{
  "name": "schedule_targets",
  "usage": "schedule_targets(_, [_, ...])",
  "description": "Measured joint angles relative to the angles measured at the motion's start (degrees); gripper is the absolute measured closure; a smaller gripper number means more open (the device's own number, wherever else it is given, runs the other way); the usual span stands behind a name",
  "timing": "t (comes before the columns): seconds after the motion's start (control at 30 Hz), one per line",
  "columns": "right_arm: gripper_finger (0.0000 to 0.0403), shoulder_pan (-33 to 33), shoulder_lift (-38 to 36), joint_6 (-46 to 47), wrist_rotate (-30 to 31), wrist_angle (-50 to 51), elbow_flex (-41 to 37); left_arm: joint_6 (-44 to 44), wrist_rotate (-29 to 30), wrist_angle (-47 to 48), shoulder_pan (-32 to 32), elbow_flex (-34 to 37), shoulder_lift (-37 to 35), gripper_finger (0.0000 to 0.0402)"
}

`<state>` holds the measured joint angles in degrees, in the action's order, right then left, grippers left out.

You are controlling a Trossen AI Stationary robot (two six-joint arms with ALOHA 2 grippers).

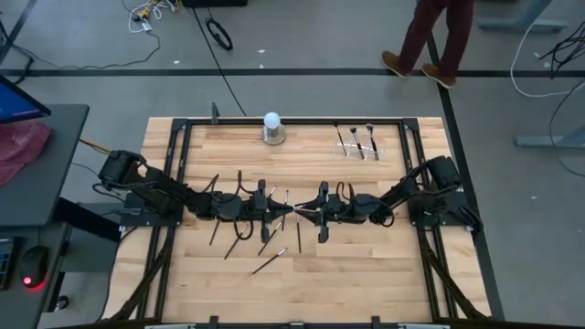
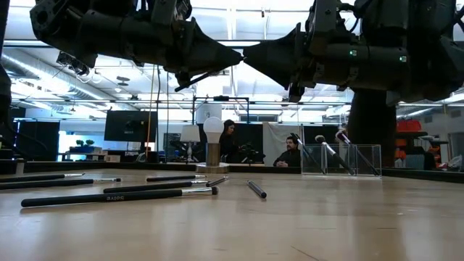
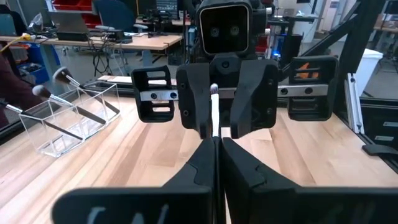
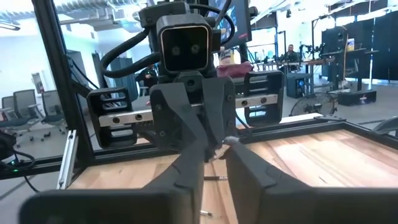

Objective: Put items in baskets/containers
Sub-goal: Put the silver eyeshadow brush into the transparent organizer

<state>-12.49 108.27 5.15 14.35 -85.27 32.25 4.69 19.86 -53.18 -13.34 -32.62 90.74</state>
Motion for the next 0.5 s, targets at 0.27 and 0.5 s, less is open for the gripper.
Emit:
schedule_targets(0.27, [0.0391,0.0,0.0,0.0,0.2,-0.1,0.0,0.6,-0.1,0.2,0.0,0.0,0.0,0.0372])
schedule_targets(0.5, [0.0397,0.0,-5.2,-0.3,4.0,5.8,-0.8,1.1,0.6,3.2,0.4,-0.1,0.0,0.0292])
